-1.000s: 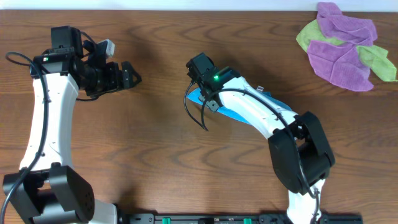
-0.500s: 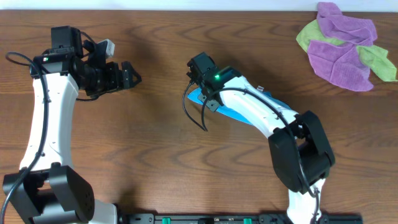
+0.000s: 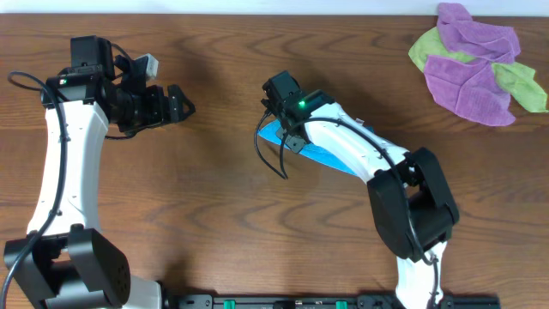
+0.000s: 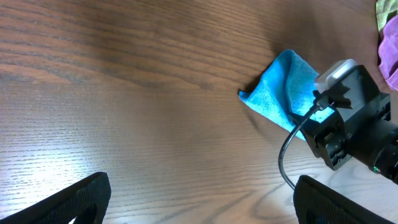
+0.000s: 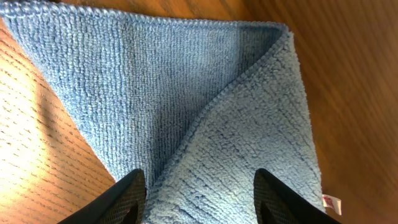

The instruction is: Fold the cloth

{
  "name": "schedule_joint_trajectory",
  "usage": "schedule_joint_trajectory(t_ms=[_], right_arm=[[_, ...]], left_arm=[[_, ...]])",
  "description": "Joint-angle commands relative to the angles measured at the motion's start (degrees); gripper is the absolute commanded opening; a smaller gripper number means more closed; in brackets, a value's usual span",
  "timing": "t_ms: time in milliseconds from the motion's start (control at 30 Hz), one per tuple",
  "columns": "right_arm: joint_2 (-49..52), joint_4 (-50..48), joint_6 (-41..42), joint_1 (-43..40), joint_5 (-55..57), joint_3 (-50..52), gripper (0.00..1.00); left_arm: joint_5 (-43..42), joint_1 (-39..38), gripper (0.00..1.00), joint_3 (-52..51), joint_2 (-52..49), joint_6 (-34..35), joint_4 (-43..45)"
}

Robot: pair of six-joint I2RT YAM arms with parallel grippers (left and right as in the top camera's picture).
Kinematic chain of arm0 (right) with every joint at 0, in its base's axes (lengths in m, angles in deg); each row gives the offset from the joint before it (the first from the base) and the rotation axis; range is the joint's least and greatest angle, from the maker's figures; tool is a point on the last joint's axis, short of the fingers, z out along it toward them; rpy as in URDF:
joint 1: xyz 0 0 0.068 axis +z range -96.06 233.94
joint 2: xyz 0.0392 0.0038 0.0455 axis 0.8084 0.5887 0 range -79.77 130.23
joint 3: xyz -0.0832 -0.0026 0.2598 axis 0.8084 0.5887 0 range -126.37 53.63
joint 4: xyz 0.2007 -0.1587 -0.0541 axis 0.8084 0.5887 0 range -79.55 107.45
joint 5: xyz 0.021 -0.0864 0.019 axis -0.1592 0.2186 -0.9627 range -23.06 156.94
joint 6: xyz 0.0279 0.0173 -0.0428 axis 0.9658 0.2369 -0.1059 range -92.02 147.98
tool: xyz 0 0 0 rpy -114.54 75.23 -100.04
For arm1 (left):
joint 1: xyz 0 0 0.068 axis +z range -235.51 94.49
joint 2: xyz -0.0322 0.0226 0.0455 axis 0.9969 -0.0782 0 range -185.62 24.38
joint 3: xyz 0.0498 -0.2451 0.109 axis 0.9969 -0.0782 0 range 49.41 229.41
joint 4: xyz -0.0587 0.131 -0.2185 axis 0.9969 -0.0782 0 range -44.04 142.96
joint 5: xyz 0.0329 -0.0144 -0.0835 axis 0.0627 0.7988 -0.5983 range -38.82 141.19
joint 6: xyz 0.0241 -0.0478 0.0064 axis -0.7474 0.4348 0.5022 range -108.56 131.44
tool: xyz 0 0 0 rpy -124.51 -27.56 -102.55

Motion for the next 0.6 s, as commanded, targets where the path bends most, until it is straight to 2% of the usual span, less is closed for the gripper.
schedule_joint_trajectory(t_ms=[0,233,367,467,500,567], right_arm=[[1.1,0.0,0.1,-0.1,-0.4,-0.8,0.56],[2.8,0.7,0.1,0.0,-0.4,-0.8,0.53],[3.1,0.8,0.1,0.0,-0.2,-0.8,0.43],[3.1,1.0,0.1,-0.1,0.5,-0.8,0.42],[3.1,1.0,0.1,-0.1,0.5,-0.8,0.38],[3.1,1.1,0.1,-0.1,0.4,-0.8,0.17]], left_arm=[[-0.5,-0.2,0.95,-0.4,1.0,-0.9,0.0],[-0.5,-0.2,0.95,-0.4,1.0,-0.9,-0.1],[-0.5,-0.2,0.95,-0.4,1.0,-0.9,0.1],[-0.5,-0.2,0.95,-0.4,1.0,-0.8,0.2],[-0.5,-0.2,0.95,-0.4,1.0,-0.8,0.2],[-0.5,-0.2,0.95,-0.4,1.0,-0.8,0.2]])
